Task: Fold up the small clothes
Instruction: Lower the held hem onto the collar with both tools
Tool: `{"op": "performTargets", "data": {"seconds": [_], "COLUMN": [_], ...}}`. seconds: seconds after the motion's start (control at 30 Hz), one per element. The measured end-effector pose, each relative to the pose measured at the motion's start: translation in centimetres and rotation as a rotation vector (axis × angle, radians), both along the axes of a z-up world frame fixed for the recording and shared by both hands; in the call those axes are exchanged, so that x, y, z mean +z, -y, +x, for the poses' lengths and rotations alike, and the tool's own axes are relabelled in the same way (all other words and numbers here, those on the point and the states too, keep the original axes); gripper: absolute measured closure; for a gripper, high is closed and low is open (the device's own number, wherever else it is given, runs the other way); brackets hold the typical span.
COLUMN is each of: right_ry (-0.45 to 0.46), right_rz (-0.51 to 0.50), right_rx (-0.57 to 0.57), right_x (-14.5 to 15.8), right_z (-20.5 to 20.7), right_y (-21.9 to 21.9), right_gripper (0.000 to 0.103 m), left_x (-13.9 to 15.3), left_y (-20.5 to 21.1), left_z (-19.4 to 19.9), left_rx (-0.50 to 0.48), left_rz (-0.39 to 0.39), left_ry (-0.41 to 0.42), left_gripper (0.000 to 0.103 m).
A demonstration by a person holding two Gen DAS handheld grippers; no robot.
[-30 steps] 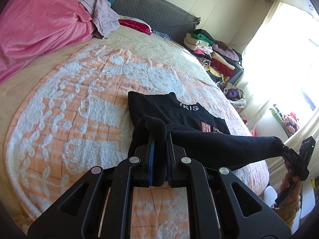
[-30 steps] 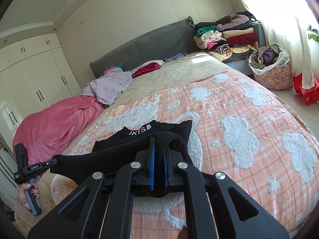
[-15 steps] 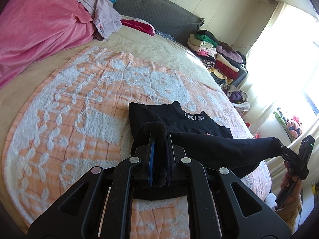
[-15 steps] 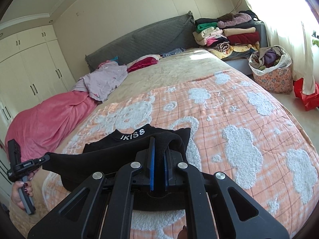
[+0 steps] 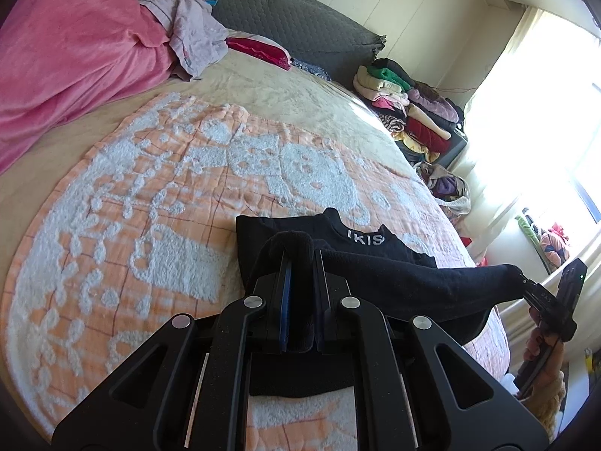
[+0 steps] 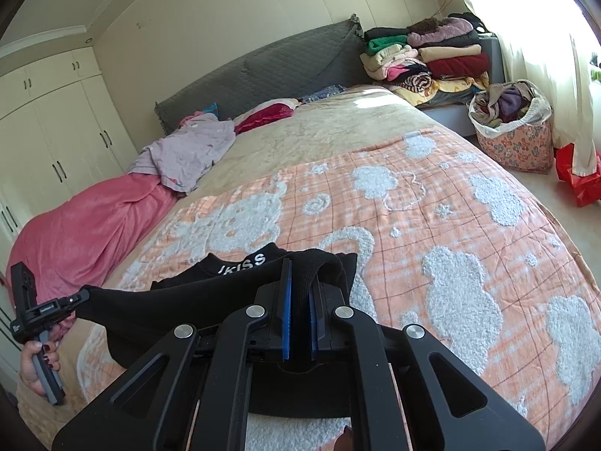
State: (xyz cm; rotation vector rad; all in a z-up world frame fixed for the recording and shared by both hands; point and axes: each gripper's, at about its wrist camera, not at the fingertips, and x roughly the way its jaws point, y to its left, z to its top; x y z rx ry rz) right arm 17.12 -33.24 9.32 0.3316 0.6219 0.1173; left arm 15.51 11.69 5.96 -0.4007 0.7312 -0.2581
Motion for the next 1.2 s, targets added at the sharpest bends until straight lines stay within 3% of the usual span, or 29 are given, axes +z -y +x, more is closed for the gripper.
{"op": "performTargets", "data": {"seconds": [0.53, 0.57, 0.6, 0.63, 0.67, 0.97, 1.13, 1.2], "right_ry": [-0.165, -0.163, -0.158, -0.148, -0.140, -0.045, -0.068, -0.085], "right_rz": [-0.067, -0.074, -0.081, -0.089, -0.091, -0.215, -0.279, -0.284], "right_rx": [-0.031, -0.033, -0.041, -0.056, -0.061, -0.009, 0.119, 0.156], "right_x": [-5.5, -5.6, -5.6, -5.6, -5.5, -3.4, -4.4, -5.1], "right_z": [5.4, 5.3, 5.2, 4.9, 4.7, 1.0, -0.1, -0.1], "right_y": [-0.3, -0.4, -0.4, -0.3, -0.2, -1.4, -4.1, -4.9], "right_gripper": [0.093, 0.090, 0.077, 0.057, 0.054, 0.054, 0.073, 0.074], "left_x": [-4.1, -4.2, -4.2, -4.1, -4.0, -0.3, -0.7, -1.7], "left_y": [0.3, 0.3, 0.2, 0.1, 0.0, 1.0, 4.7, 6.3], "left_z": [3.7, 3.6, 3.5, 3.3, 3.3, 0.0, -1.2, -1.3], "left_rx": [0.005, 0.007, 0.010, 0.010, 0.013, -0.012, -0.139, -0.194], "left_rz": [0.049, 0.052, 0.056, 0.059, 0.065, 0.132, 0.178, 0.199], "left_ry": [-0.065, -0.060, -0.055, -0.045, -0.041, 0.073, 0.067, 0.040], "left_gripper": [0.097, 0.097, 0.096, 0.095, 0.095, 0.095, 0.095, 0.095]}}
